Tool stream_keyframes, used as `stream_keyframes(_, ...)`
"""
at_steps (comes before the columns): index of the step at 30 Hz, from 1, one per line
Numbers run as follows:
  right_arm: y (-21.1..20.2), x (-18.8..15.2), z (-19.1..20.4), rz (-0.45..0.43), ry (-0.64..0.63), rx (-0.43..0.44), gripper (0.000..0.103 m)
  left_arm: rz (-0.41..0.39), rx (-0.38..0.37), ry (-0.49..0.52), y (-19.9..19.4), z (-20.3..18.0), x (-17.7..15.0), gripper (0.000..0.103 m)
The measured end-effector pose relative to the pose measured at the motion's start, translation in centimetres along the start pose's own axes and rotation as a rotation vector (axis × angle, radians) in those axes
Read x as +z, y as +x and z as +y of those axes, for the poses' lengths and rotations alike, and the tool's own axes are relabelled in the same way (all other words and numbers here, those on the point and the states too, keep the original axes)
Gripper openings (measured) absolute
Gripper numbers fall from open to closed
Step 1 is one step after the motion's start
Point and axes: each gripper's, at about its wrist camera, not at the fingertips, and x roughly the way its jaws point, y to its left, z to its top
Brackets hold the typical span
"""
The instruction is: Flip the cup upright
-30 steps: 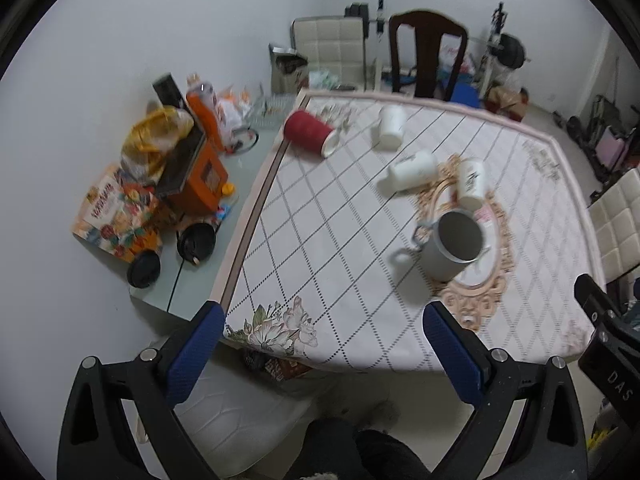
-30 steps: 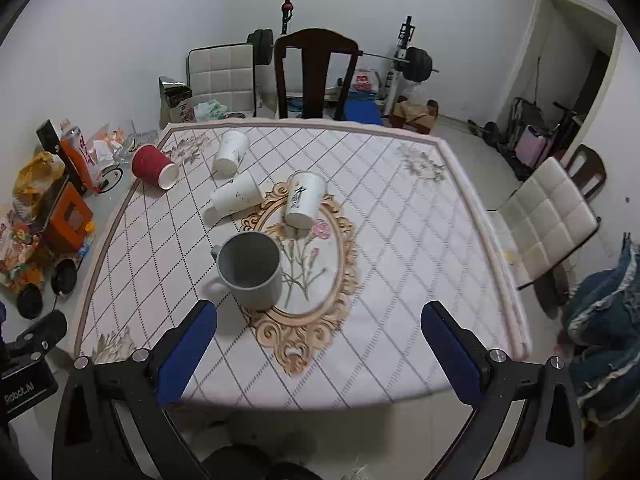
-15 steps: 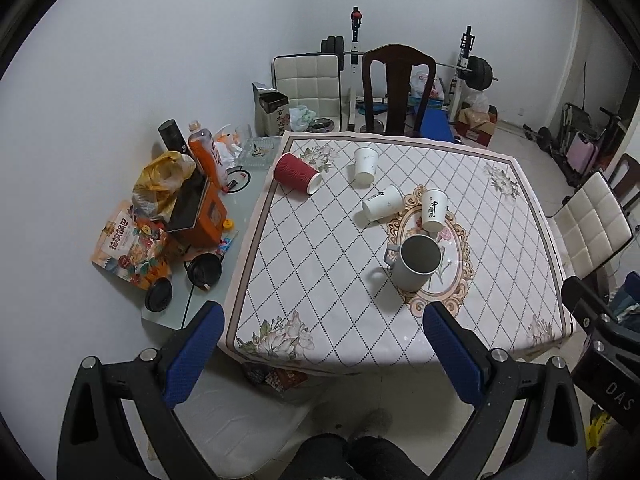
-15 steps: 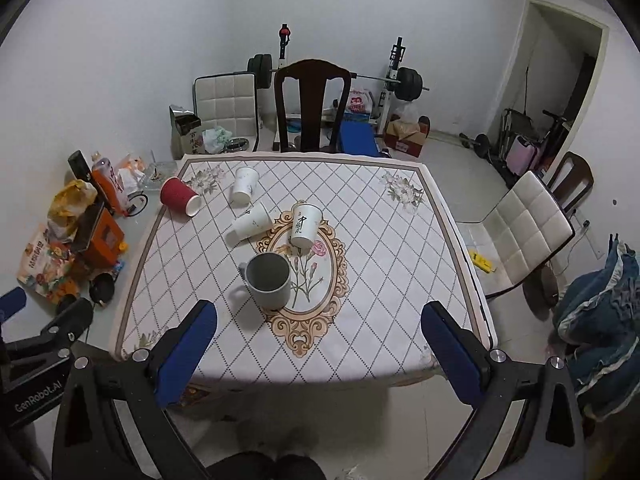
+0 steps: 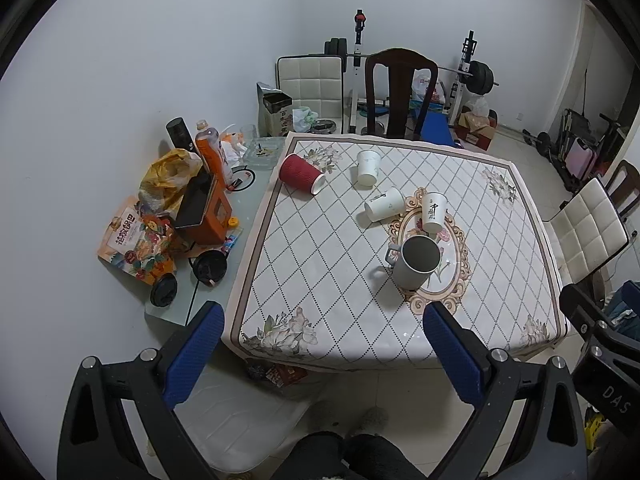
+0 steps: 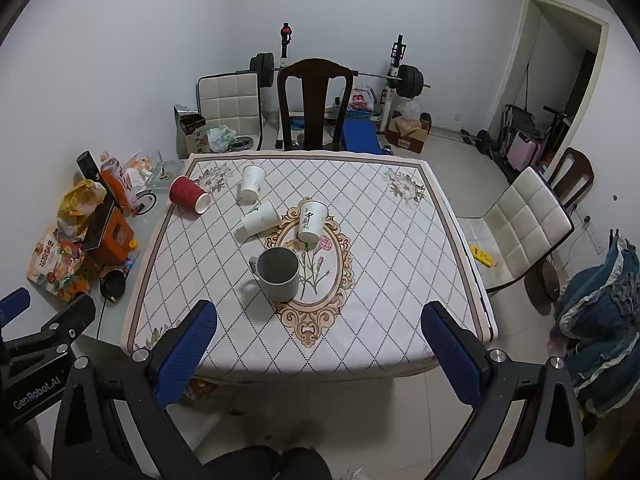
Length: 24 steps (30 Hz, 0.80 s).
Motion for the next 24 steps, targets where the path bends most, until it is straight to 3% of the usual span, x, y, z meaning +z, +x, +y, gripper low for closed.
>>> stream_keyframes(24, 0.8, 0.4, -0.4, 0.036, 0.006, -0.006, 0.103, 0.003, -0.01, 0.029, -0.1, 0.6, 0.4, 0.103)
